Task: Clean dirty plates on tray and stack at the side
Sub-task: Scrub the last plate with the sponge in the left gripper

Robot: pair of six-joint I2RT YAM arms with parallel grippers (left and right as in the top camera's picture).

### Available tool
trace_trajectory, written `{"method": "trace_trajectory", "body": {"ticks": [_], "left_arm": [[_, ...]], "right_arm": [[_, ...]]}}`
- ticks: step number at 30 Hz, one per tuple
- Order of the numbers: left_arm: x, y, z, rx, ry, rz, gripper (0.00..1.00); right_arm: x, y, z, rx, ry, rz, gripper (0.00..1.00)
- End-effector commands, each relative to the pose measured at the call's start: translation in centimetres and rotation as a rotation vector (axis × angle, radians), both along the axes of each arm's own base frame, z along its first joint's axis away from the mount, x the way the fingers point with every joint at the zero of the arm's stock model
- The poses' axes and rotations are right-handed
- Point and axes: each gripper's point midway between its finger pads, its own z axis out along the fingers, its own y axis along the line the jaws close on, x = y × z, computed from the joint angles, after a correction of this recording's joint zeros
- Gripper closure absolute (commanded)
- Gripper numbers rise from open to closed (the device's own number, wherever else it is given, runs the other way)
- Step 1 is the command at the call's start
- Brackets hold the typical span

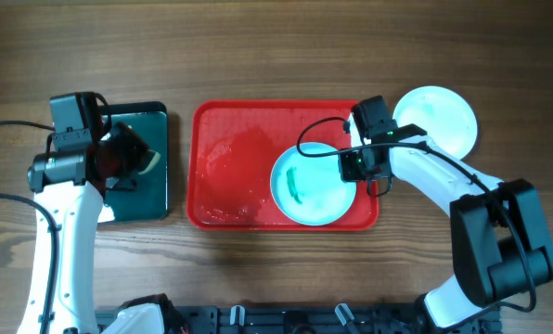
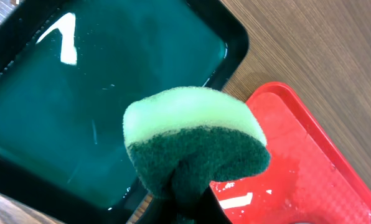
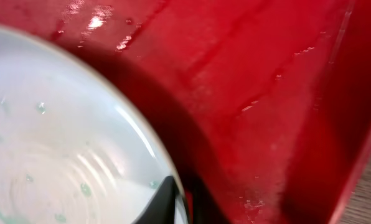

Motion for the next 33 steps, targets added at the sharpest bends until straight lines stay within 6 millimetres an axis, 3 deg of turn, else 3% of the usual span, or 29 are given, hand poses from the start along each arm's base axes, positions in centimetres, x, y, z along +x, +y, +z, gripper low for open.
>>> {"method": "trace_trajectory", "body": {"ticks": [1, 5, 7, 9, 12, 15, 18, 22, 23, 25, 33], "left_arm": [[0.3, -2.0, 0.0, -0.104, -0.012, -0.054, 0.96], [0.5, -5.6, -1.2, -0.160, 0.028, -0.189, 0.96], [0.5, -8.4, -2.5, -0.200, 0.074, -0.271, 0.96], [0.5, -12.7, -4.5, -0.208, 0.130, -0.400, 0.96], [-0.3, -17.2, -6.9, -0.201, 0.192, -0.532, 0.96], [-1.8, -20.2, -9.9, -0.190, 0.290, -0.623, 0.96], [-3.1, -21.3, -12.1, -0.181, 0.368, -0.657, 0.96], [-3.8, -22.1, -13.5, -0.172, 0.411, -0.685, 0.92], [-3.8, -22.5, -13.6, -0.169, 0.402, -0.696, 0.76], [-3.5, -22.6, -13.7, -0.150, 0.386, -0.704, 0.69], [-3.2, -21.9, -13.9, -0.105, 0.382, -0.690, 0.88]], "right_arm": [[-2.0, 0.9, -2.1, 0.053, 0.119, -0.053, 0.96], [-2.8, 3.9, -1.7, 0.155, 0.175, -0.152, 0.96], [-2.8, 5.8, -1.6, 0.171, 0.150, -0.124, 0.96], [-2.7, 8.9, -1.2, 0.200, 0.096, -0.109, 0.96], [-2.8, 9.8, -1.4, 0.144, 0.048, -0.130, 0.96], [-2.7, 9.5, -1.5, 0.114, 0.036, -0.180, 0.96], [-2.6, 9.4, -1.5, 0.120, 0.045, -0.249, 0.96], [-2.7, 9.4, -1.5, 0.124, 0.051, -0.258, 0.96], [-2.7, 9.4, -1.6, 0.123, 0.051, -0.254, 0.96], [-2.7, 9.4, -1.6, 0.120, 0.052, -0.252, 0.96], [-2.7, 9.3, -1.6, 0.118, 0.049, -0.253, 0.96]]}}
